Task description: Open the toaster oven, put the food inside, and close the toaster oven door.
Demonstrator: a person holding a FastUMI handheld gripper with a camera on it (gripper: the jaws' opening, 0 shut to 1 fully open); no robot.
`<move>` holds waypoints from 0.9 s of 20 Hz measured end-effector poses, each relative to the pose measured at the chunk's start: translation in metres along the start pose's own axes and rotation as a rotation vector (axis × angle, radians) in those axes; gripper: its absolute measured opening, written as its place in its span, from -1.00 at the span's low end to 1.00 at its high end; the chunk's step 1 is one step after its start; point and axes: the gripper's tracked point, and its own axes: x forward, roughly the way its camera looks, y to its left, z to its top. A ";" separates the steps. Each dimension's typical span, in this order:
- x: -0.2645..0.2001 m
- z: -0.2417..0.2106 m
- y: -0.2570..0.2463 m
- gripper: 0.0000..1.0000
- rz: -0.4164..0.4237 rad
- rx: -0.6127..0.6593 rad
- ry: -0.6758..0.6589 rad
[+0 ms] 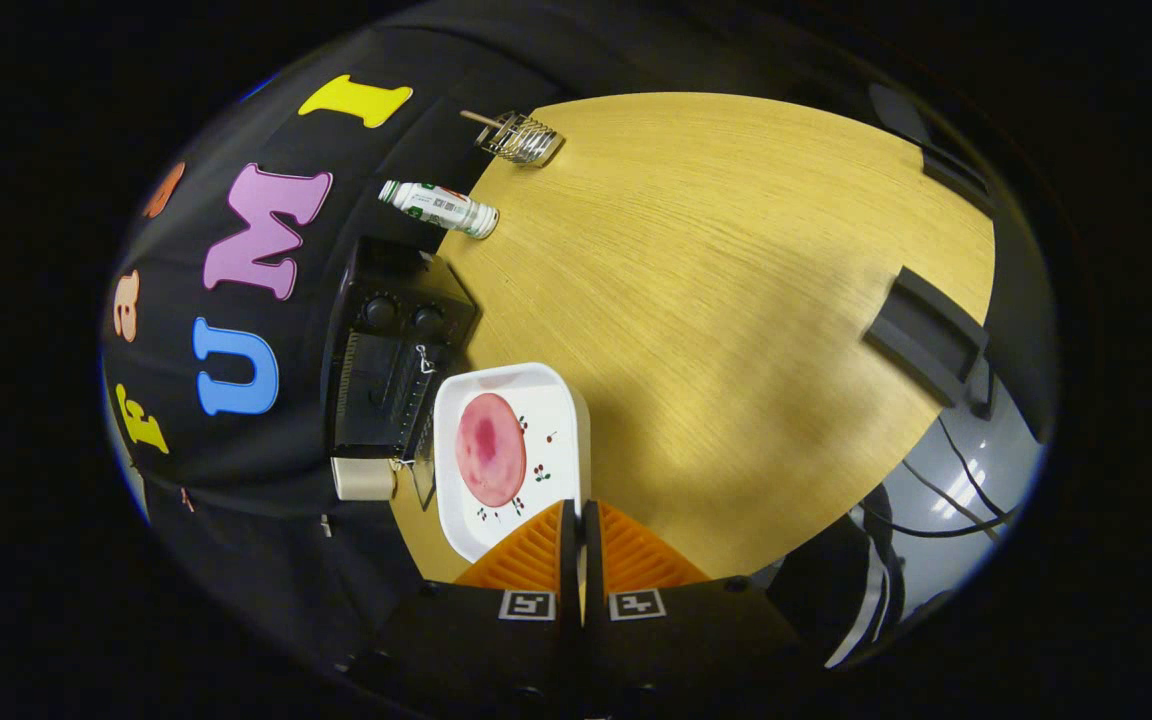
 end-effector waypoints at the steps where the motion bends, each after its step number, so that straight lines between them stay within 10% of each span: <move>1: -0.001 -0.004 0.008 -0.89 0.012 0.019 0.001; 18: 0.139 -0.033 0.171 -0.90 0.107 -0.022 0.066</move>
